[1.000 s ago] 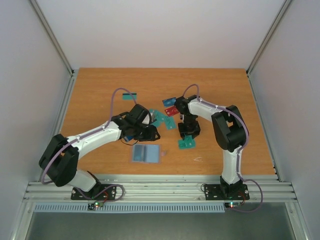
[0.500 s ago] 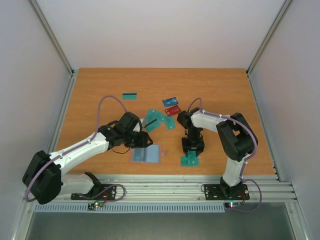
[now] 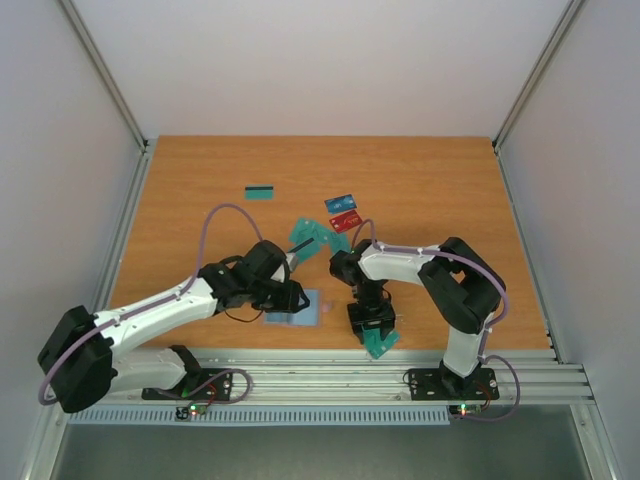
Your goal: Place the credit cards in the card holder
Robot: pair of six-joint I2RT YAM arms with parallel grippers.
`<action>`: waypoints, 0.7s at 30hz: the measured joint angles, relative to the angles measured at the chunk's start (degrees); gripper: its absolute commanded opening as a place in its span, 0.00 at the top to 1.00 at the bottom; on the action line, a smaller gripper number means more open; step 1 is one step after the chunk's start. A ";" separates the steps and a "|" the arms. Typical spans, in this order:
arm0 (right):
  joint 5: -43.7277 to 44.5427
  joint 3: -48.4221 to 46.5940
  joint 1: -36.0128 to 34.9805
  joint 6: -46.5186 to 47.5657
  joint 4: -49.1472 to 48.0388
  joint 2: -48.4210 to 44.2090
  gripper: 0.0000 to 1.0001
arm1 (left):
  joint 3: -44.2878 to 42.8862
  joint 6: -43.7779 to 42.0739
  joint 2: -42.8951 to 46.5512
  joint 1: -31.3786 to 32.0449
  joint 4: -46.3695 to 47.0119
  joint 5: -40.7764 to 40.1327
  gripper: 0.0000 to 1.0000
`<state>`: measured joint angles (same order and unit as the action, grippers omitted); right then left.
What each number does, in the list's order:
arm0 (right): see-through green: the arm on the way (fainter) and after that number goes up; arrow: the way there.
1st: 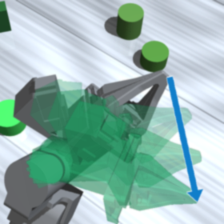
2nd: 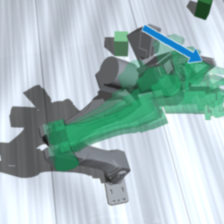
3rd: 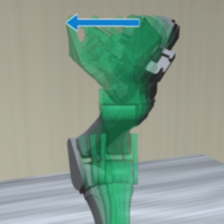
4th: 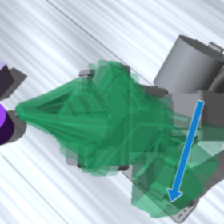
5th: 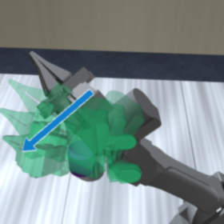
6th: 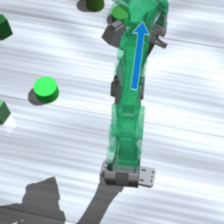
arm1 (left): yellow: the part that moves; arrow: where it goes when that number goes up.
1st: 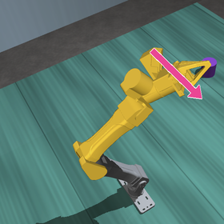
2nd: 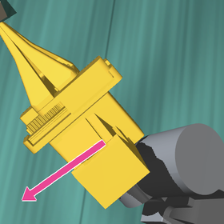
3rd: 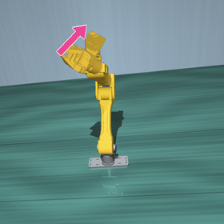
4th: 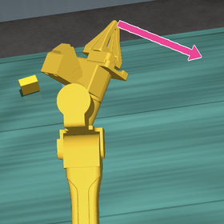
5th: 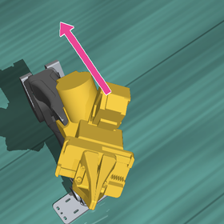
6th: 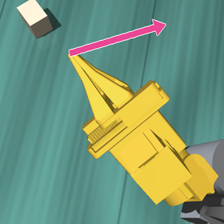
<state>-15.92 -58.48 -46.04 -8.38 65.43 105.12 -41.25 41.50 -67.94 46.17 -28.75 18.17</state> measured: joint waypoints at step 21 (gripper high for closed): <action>5.90 6.82 1.40 -8.83 -2.01 -19.19 0.37 | -11.56 -1.46 -17.84 6.67 2.49 3.61 0.57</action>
<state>-10.02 -51.66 -44.64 -17.21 63.42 85.93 -52.82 40.03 -85.78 52.84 -26.26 21.78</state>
